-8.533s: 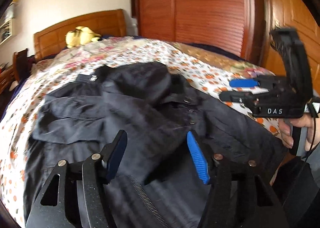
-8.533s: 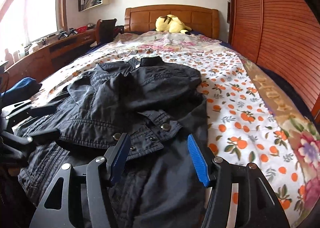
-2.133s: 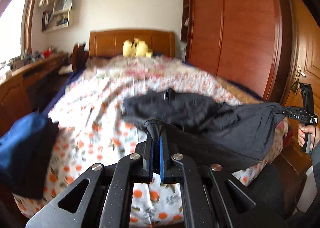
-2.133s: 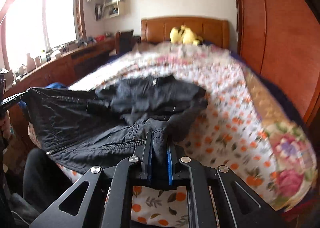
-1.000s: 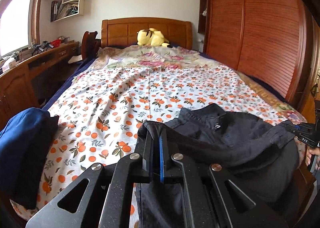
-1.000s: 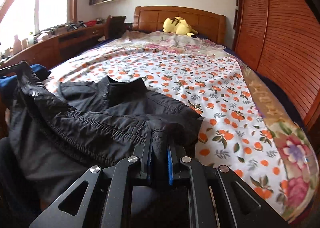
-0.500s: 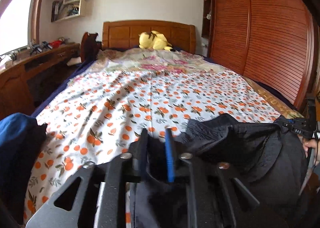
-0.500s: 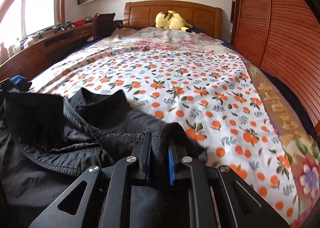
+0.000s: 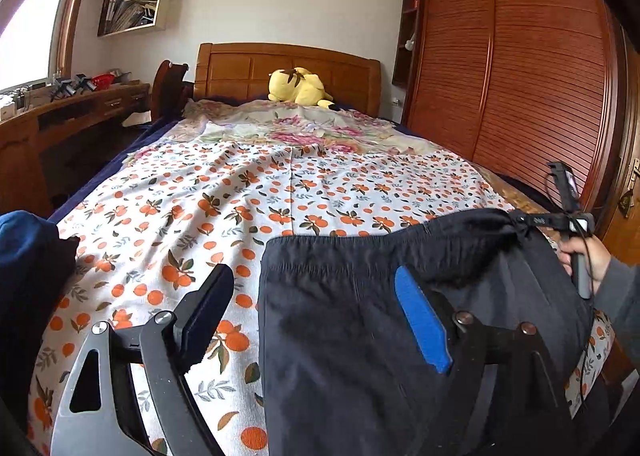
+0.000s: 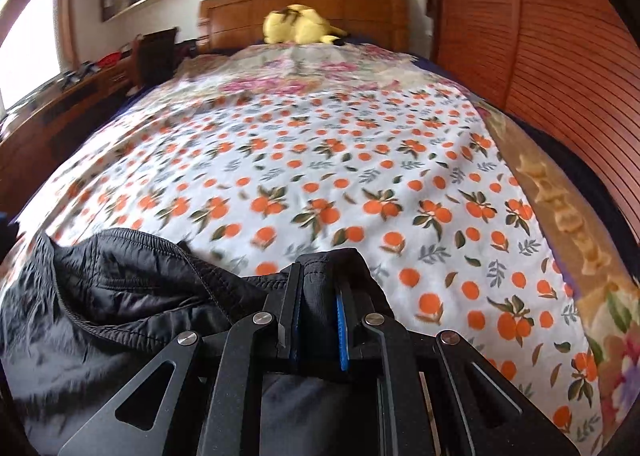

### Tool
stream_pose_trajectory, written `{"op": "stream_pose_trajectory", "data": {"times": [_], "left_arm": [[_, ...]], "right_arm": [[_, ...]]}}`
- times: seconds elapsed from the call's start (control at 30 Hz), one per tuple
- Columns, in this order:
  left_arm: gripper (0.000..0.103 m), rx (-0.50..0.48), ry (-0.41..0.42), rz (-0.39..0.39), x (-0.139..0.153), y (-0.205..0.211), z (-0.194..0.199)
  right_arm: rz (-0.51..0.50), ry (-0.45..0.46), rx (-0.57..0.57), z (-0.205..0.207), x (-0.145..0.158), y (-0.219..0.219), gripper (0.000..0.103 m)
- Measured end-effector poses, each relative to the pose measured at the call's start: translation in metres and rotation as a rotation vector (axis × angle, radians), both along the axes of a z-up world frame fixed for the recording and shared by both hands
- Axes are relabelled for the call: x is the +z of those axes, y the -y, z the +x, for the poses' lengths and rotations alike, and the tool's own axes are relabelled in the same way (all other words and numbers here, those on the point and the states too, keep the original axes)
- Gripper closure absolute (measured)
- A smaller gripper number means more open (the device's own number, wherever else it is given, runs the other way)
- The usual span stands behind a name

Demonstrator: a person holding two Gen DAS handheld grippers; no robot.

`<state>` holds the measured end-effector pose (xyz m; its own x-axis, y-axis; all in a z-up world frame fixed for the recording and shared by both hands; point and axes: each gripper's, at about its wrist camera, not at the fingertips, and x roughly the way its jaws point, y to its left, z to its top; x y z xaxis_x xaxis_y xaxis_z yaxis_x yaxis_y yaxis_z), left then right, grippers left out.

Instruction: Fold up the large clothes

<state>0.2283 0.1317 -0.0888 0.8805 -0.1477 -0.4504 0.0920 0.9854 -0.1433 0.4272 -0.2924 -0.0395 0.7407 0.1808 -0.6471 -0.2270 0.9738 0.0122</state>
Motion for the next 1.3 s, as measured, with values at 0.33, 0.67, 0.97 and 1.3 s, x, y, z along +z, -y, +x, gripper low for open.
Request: {"op": "stream_pose_trajectory", "data": {"times": [0.33,0.67,0.97,1.3], "left_arm": [[0.020,-0.058,-0.009,0.010,-0.004,0.026,0.003],[0.020,-0.072,-0.049,-0.010,-0.019,0.030,0.014],[0.020,-0.060,-0.060,-0.026,-0.026,0.017,0.010],[0.020,-0.087,-0.083,-0.044,-0.032,0.009,0.012]], "right_arm": [[-0.047,-0.061,0.053,0.012,0.015,-0.029,0.067],[-0.140,0.007,0.099,-0.025,0.040,-0.047,0.046],[-0.071,-0.080,0.249,-0.037,0.023,-0.109,0.046],[-0.091,-0.232,0.280,-0.006,-0.019,-0.138,0.056]]}}
